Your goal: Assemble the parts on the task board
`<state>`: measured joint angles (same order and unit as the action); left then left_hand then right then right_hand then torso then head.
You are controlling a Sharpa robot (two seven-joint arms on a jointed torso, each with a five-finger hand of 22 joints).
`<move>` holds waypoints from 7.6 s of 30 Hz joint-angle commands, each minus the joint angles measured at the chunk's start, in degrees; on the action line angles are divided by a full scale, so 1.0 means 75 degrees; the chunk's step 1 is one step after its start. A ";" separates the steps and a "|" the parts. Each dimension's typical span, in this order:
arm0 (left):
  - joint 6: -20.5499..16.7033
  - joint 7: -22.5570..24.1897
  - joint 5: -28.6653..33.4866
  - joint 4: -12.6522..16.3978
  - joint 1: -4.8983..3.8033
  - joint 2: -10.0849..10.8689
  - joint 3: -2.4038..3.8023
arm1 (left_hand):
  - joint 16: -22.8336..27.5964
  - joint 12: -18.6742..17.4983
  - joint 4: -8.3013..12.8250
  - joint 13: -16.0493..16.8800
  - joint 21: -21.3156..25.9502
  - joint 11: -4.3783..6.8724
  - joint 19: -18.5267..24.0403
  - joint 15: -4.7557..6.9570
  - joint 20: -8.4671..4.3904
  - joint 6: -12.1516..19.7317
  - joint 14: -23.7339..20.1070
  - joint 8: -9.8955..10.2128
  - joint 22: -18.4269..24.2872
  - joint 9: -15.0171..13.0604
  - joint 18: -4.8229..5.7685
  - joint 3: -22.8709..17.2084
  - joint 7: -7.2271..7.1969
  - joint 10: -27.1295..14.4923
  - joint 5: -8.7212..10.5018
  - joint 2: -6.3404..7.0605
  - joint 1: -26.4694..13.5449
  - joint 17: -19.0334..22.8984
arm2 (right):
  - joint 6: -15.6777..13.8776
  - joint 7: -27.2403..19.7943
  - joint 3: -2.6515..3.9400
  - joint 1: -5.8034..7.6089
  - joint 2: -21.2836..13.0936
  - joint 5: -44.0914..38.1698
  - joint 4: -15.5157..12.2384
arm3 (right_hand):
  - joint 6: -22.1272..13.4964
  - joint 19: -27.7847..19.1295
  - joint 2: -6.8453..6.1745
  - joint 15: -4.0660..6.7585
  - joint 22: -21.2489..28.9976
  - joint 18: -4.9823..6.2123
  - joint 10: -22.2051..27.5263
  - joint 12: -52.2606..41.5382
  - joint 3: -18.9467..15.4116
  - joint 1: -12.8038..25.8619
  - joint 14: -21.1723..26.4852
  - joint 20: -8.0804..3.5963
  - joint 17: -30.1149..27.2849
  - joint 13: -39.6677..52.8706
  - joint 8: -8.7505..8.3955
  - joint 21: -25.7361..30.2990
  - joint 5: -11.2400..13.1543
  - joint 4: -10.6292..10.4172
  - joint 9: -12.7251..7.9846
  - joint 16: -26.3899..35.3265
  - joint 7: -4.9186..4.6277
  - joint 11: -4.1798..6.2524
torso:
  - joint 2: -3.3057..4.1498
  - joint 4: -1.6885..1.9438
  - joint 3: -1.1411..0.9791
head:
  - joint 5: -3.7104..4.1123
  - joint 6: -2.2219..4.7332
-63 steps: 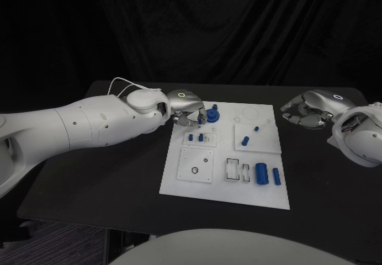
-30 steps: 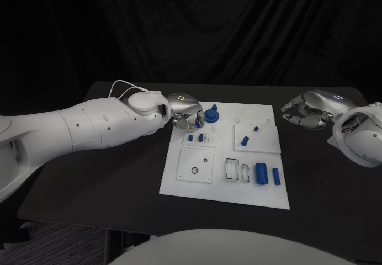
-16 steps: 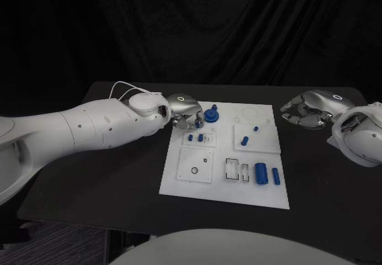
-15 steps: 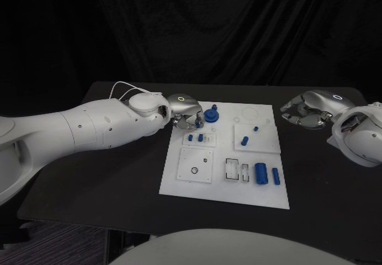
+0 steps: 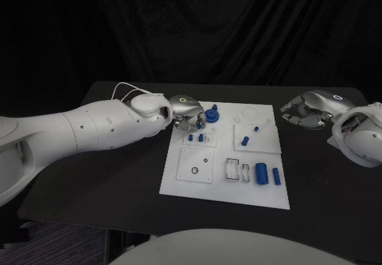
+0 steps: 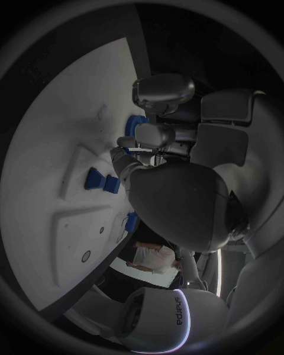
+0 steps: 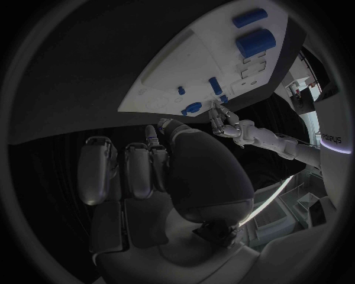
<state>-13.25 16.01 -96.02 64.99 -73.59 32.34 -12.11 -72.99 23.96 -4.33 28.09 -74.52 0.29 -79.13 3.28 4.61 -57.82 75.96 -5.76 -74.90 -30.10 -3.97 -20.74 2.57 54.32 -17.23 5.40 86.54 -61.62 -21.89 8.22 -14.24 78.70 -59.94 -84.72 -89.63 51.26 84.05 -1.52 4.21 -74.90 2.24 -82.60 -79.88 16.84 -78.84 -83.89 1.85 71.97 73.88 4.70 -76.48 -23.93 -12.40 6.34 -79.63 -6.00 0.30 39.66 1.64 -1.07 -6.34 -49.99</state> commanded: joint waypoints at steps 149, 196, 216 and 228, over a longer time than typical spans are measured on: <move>0.2438 0.3544 1.2759 0.2155 0.1048 0.2690 -0.0012 | 0.9689 -0.2904 -0.1609 -0.3619 0.9669 -0.0432 1.0153 -0.1800 0.1568 0.6150 -1.0029 0.0568 0.8590 0.3811 -0.0842 0.4736 -0.0894 -0.6792 -0.0659 -0.1947 -0.0948 0.8181 | 0.0504 -0.0754 0.0009 -0.0782 0.1564 -0.0935 0.1254 | 0.0564 -0.0784 -0.0623 -0.0688 -0.0950 0.0513 0.4753 0.6177 0.0532 -0.0116 0.0615 0.0687 -0.1809 -0.7778 0.0569 0.2323 -0.0477 0.1411 0.1117 0.0759 -0.0225 -0.0787 | -0.0065 0.0185 0.0120 | 0.0652 -0.0002; 0.2445 0.3327 1.2758 0.2100 0.1184 0.2656 -0.0012 | 0.9676 -0.2893 -0.1546 -0.3614 0.9644 -0.0484 1.0080 -0.1866 0.1596 0.6045 -0.9998 0.0551 0.8608 0.3797 -0.0812 0.4605 -0.0694 -0.6778 -0.1284 -0.2123 -0.0504 0.8173 | -0.0042 -0.0725 0.0011 -0.0003 0.0886 -0.0935 -0.0290 | 0.0424 -0.0415 -0.0437 -0.0475 -0.1158 0.0354 0.4146 0.5671 0.1173 -0.0174 0.0225 0.0471 -0.1297 -0.7389 0.1742 0.1392 0.0643 0.1984 0.2629 0.0475 -0.0233 -0.0551 | -0.0063 0.0181 0.0126 | 0.0513 -0.0002; 0.2419 0.3320 1.2758 0.2053 0.1241 0.2541 -0.0012 | 0.9677 -0.2874 -0.1586 -0.3607 0.9647 -0.0517 1.0083 -0.1849 0.1583 0.6038 -0.9998 0.0549 0.8615 0.3796 -0.0811 0.4596 -0.0662 -0.6749 -0.1272 -0.2178 -0.0505 0.8173 | 0.1259 -0.0662 0.0010 -0.0232 0.1981 -0.1106 -0.0846 | 0.0267 -0.0125 -0.0481 -0.0473 -0.1313 0.0238 0.4081 0.5842 0.1210 0.0041 -0.0093 0.0466 -0.0575 -0.7444 0.1695 0.0741 0.0391 0.1802 0.2714 0.0033 -0.0223 -0.0548 | -0.0064 0.0200 0.0129 | 0.0330 -0.0002; 0.2466 0.3290 1.2758 0.1999 0.1249 0.2456 -0.0012 | 0.9674 -0.2858 -0.1607 -0.3602 0.9643 -0.0552 1.0075 -0.1849 0.1584 0.6041 -0.9992 0.0550 0.8601 0.3796 -0.0812 0.4594 -0.0658 -0.6724 -0.1266 -0.2209 -0.0509 0.8171 | 0.1362 -0.0764 0.0011 -0.0648 0.2729 -0.1475 -0.0426 | 0.0191 -0.0130 -0.0476 -0.0491 -0.1307 0.0240 0.4126 0.5950 0.1209 0.0037 -0.0092 0.0474 -0.0581 -0.7489 0.1624 0.0747 0.0354 0.1798 0.2692 0.0032 -0.0248 -0.0574 | -0.0064 0.0191 0.0130 | 0.0308 -0.0002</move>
<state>4.86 38.88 -0.24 79.98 -64.33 50.90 -12.25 -0.21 2.15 -16.12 1.00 -1.98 -3.28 -3.52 -10.34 16.39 -12.61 1.15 -1.78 -10.32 -1.57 -9.30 13.95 -2.75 3.90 -26.77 -10.78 82.65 -0.30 -12.67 2.34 -14.20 74.13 -39.71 -93.83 -93.04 53.09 82.64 -5.05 0.52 -74.90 4.44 -51.80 -35.49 25.99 -78.91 -83.55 5.33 67.72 17.79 17.13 -70.72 -20.99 1.32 26.59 -79.23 -8.04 -3.89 39.17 3.15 -0.07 -3.93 -49.99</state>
